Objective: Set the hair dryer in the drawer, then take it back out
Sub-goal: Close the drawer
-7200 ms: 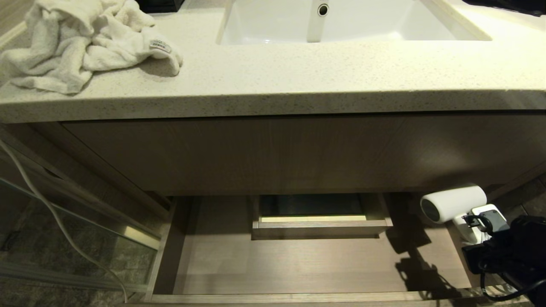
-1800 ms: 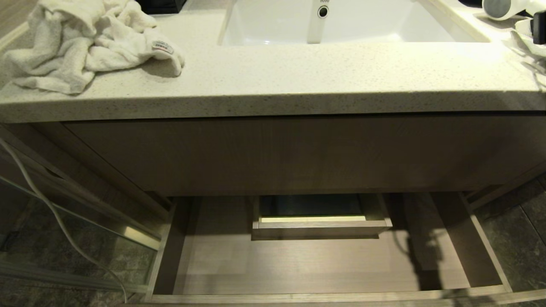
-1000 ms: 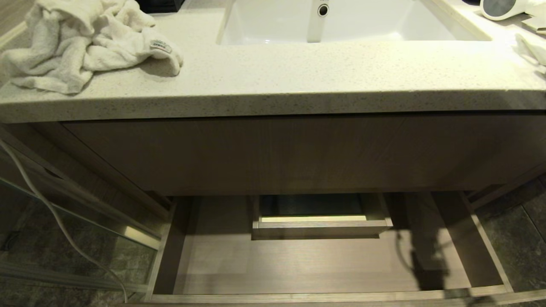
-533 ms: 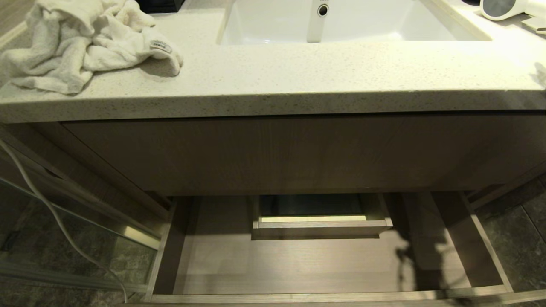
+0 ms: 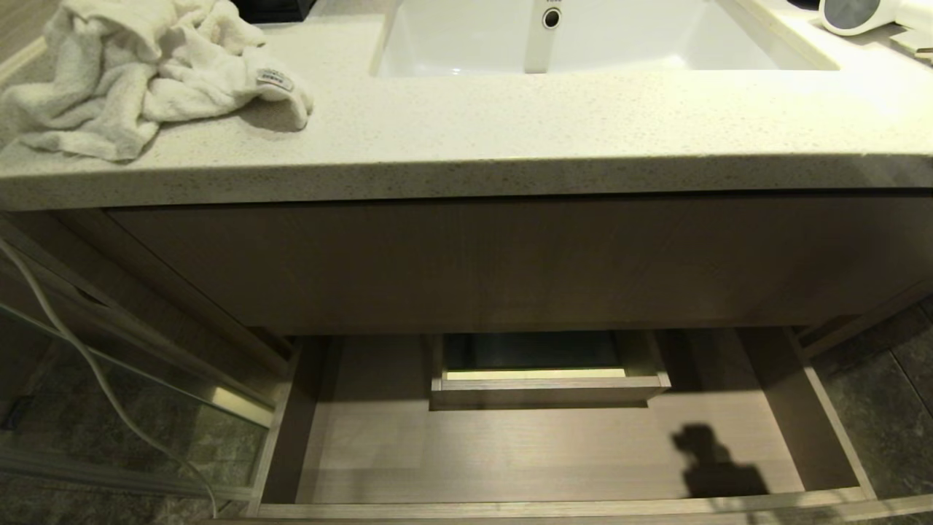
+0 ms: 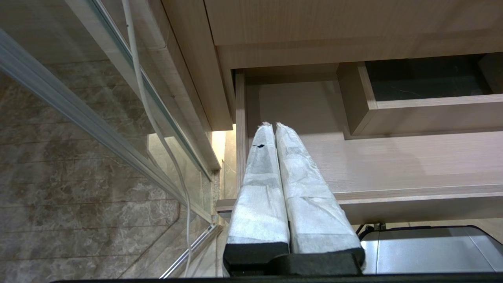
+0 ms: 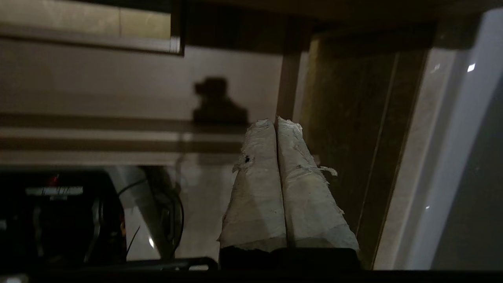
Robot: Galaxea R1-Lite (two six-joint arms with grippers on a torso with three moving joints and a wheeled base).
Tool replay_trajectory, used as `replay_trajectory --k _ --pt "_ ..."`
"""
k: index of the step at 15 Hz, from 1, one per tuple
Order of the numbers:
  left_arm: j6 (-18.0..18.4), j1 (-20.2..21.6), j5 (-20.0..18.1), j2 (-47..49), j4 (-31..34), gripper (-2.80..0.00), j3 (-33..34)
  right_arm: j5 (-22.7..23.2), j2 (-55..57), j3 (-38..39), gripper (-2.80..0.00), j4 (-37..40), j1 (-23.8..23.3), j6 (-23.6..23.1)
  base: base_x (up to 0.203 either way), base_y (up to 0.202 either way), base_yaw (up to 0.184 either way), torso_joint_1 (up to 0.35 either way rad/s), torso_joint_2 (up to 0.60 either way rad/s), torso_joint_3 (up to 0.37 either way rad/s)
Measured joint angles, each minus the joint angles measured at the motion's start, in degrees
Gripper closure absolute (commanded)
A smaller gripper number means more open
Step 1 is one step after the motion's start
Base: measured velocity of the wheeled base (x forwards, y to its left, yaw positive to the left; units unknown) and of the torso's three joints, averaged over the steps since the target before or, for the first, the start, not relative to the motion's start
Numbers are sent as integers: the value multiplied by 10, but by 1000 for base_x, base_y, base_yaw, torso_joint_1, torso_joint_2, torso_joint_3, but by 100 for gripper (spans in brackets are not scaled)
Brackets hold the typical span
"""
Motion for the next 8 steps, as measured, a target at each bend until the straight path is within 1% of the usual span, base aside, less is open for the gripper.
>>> replay_trajectory --k 3,4,8 --pt "0 0 0 0 0 0 0 22 -21 176 0 -18 1 1 0 0 0 0 0 0" --pt "0 0 0 0 0 0 0 27 -23 227 0 -39 1 2 0 0 0 0 0 0" --pt "0 0 0 0 0 0 0 42 -33 403 0 -111 2 0 0 0 0 0 0 0"
